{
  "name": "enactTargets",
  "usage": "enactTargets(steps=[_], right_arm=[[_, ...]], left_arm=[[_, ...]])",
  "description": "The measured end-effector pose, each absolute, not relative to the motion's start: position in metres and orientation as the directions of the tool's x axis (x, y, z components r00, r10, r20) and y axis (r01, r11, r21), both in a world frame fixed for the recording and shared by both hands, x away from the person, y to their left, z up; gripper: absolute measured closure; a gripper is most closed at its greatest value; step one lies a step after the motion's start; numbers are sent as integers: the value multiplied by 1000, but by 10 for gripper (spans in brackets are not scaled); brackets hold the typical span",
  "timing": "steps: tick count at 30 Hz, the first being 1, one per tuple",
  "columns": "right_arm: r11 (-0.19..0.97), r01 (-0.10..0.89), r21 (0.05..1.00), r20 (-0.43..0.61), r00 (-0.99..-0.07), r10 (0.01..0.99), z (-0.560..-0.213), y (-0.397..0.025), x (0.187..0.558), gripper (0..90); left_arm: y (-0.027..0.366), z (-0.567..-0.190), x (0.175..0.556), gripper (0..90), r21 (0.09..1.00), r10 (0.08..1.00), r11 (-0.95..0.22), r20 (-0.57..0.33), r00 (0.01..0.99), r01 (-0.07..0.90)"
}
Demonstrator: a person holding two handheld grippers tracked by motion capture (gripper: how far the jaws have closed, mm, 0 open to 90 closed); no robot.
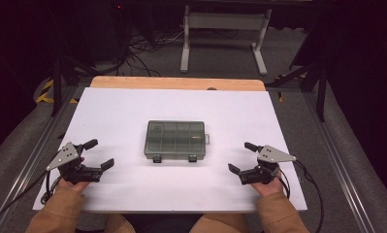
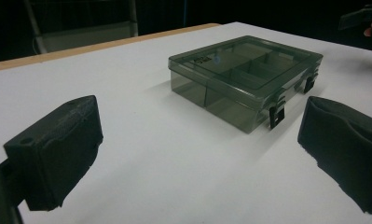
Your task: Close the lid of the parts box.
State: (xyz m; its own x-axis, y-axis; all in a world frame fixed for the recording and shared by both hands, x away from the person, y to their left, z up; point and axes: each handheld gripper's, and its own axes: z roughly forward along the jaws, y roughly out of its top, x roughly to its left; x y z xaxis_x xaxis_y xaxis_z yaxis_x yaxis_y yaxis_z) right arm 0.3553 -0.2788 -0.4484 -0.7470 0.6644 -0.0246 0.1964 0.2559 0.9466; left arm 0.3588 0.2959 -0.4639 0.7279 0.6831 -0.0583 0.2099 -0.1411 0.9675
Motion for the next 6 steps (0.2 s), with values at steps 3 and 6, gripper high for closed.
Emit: enactTargets(steps=[3,6], right_arm=[[256,201,946,-25,-739,674,-448,-280,355,2],[254,204,945,-23,-736,677,-449,-280,356,2]], left_arm=[[298,-465,361,8,968,687,-119,-79,723,219],[299,-464,360,7,969,687,-112,-85,721,221]])
